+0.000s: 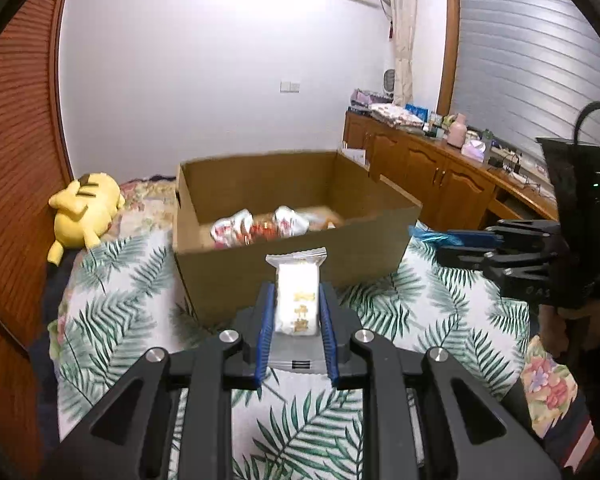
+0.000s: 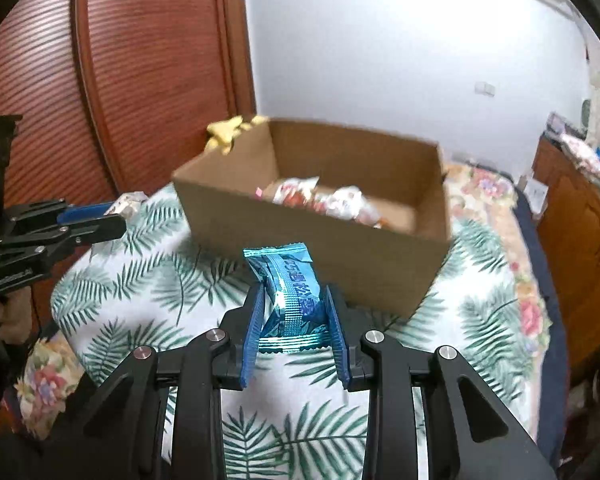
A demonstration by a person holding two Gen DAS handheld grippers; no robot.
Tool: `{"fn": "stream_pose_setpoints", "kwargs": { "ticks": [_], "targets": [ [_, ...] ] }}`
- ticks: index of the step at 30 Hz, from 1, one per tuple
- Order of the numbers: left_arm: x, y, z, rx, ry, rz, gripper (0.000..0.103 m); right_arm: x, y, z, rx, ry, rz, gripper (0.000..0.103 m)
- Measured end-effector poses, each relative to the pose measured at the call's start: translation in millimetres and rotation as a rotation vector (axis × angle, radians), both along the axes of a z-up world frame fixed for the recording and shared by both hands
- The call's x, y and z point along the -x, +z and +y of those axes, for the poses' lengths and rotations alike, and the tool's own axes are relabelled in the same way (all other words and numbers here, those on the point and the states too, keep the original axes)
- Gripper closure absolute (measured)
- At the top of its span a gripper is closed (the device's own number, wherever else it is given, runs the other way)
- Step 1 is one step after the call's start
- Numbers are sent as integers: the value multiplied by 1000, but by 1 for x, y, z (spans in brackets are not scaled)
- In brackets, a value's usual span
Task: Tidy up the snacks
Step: 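Carry both snacks into the box and open both tools to release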
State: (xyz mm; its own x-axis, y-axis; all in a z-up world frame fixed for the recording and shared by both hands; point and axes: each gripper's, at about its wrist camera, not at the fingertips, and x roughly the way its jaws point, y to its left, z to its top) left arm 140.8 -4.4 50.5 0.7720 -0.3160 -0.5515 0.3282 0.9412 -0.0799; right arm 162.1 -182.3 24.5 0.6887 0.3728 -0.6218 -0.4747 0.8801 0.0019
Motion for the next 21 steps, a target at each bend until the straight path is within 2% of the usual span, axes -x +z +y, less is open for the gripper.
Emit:
{"fn": "stream_pose_setpoints", "kwargs": {
  "ticks": [4, 10, 15, 21],
  "targets": [
    [-8, 21, 1, 3, 1, -31, 83, 2, 32, -13, -20, -24, -53, 73],
    [-24, 42, 0, 5, -4, -66, 83, -4, 57, -24, -36, -46, -100, 73],
    [-42, 45, -4, 4, -7, -72, 83, -15, 71, -29, -46, -48, -127, 73],
    [-72, 34, -7, 7, -4, -54, 83, -35, 69, -31, -54, -44, -132, 73]
  ]
}}
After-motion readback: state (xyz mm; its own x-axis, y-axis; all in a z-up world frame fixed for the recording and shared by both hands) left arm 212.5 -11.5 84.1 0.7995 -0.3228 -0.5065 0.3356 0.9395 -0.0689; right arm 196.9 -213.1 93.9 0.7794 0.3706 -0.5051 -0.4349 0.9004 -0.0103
